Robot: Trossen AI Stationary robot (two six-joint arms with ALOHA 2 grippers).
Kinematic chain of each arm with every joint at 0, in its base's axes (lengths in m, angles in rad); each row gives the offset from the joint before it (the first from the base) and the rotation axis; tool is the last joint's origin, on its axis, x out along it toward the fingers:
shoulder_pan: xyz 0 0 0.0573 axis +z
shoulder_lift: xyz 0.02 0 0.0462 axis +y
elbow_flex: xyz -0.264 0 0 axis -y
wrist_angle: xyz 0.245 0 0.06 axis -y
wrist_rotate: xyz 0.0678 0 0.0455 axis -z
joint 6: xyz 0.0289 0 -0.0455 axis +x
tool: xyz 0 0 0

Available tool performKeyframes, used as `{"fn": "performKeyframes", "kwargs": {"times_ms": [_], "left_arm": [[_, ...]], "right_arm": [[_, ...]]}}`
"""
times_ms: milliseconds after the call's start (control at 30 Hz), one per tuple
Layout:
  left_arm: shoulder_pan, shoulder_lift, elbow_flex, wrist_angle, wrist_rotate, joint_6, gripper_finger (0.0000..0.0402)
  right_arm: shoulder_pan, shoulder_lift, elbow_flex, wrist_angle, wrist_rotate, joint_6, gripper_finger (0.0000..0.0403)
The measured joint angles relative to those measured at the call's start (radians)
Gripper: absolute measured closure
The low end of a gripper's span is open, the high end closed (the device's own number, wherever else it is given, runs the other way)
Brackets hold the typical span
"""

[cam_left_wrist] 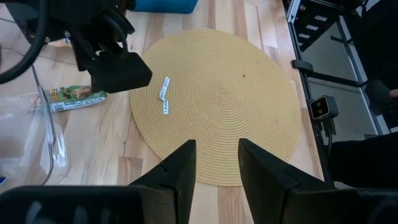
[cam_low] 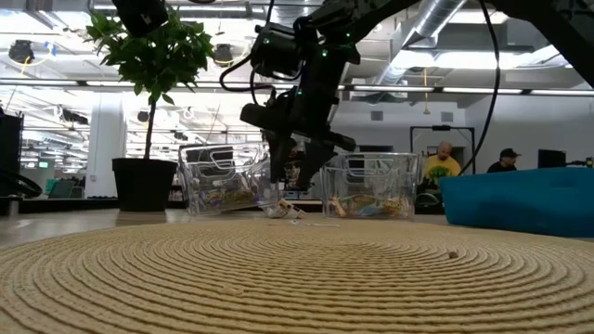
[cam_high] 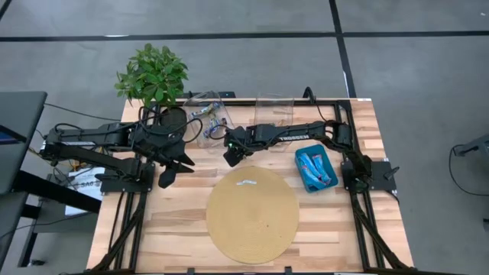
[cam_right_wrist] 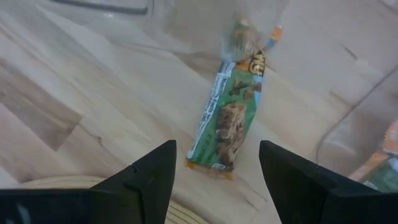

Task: Pick and place Granola Bars by type
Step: Put the yellow granola bar into the right transparent bin

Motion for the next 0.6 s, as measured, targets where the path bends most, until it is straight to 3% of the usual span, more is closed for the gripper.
{"fn": "performKeyframes", "kwargs": {"times_ms": [600], "left_arm": [[0.000, 0.000, 0.000, 0.001, 0.000, 0.010, 0.0290]], "right_arm": [[0.024, 0.063, 0.016, 0.000, -0.016, 0.001, 0.0180]]}}
